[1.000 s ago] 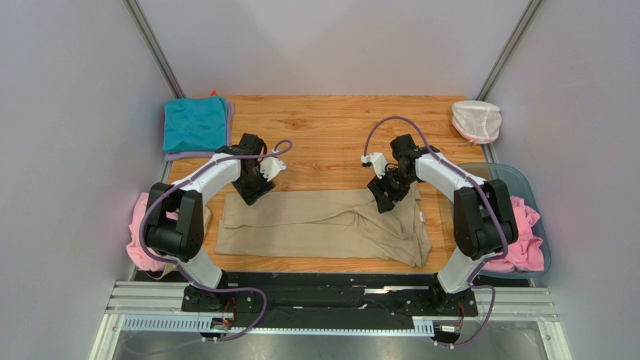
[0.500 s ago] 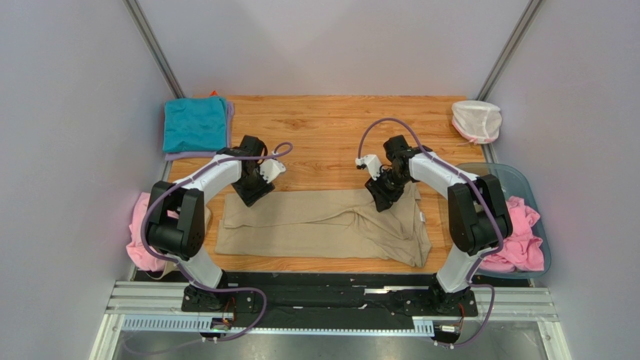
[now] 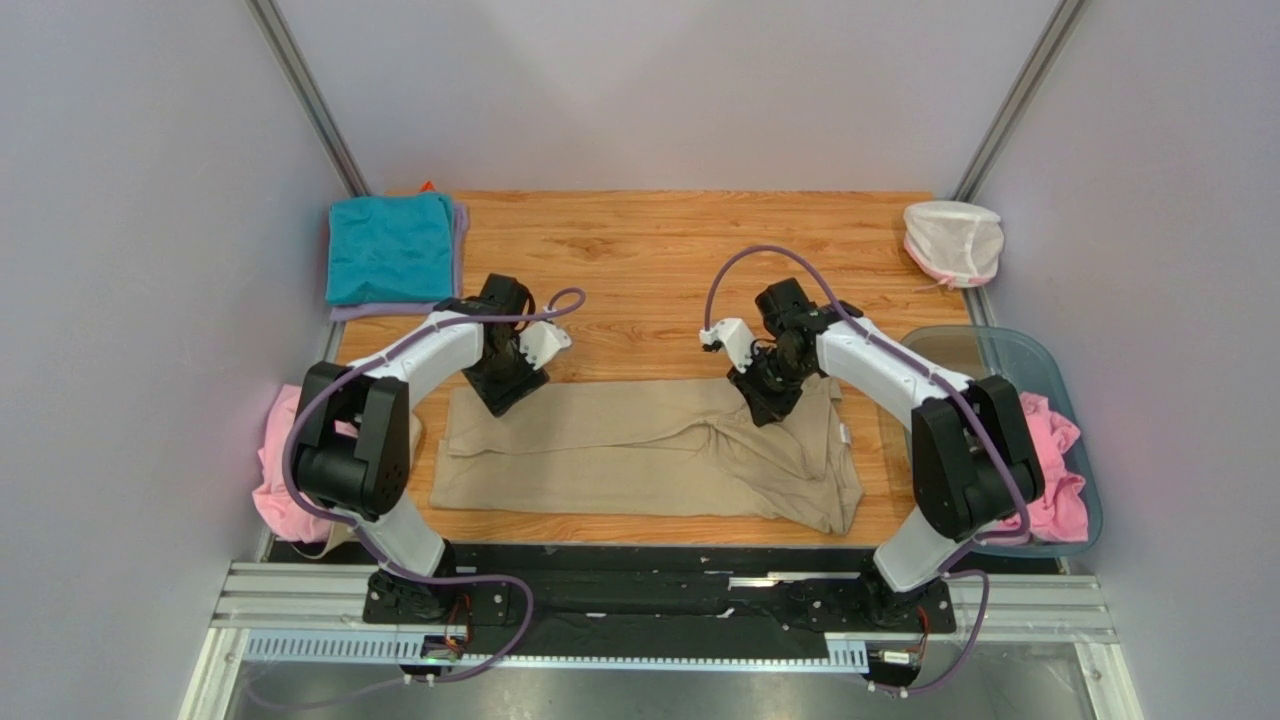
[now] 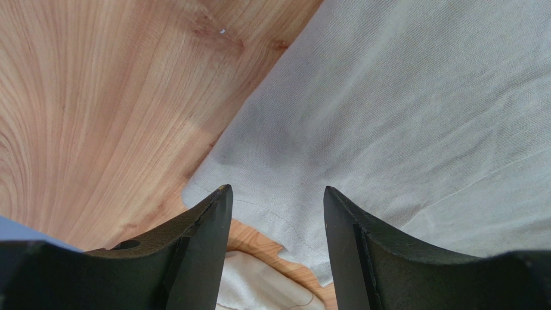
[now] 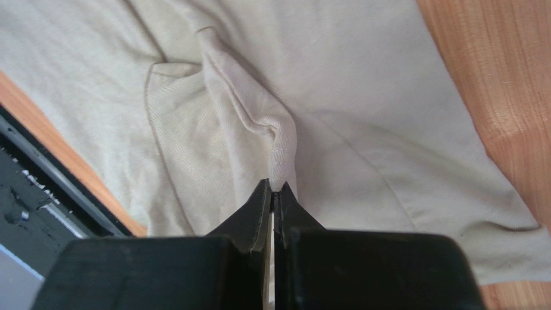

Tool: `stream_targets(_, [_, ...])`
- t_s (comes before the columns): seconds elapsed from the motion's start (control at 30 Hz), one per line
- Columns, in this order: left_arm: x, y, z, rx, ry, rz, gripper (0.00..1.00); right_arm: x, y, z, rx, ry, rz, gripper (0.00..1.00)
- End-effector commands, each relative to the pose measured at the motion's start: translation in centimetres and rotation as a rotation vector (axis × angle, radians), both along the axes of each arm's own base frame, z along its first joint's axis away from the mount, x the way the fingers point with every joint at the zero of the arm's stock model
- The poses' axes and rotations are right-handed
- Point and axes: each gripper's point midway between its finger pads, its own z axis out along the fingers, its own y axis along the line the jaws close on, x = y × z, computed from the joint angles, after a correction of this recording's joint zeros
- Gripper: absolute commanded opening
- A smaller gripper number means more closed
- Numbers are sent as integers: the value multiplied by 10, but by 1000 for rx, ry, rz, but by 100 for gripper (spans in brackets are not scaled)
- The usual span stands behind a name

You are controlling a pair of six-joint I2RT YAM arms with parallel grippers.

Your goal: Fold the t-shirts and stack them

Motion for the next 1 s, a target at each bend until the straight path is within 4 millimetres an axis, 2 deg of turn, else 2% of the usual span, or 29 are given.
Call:
stream_targets(0.0, [2,-2,8,-7,-30,-13,63,-21,4,27,6,-44,30,0])
stream_targets(0.23, [1,-2,15,-14,-43,-9,63,-64,2,44,-16,-21,92,0])
stream_targets(0.5, [-1,-1,22,-15,-57,-6,63,-93,6,38,-33,8,141,0])
stream_targets(0.67, [-3,1,21,-6,-55,-7,63,-102,14,37,-44,7,172,0])
stream_targets(0.97, [-4,1,21,-11,-50,-7,63,-107,27,36,-63,16,217,0])
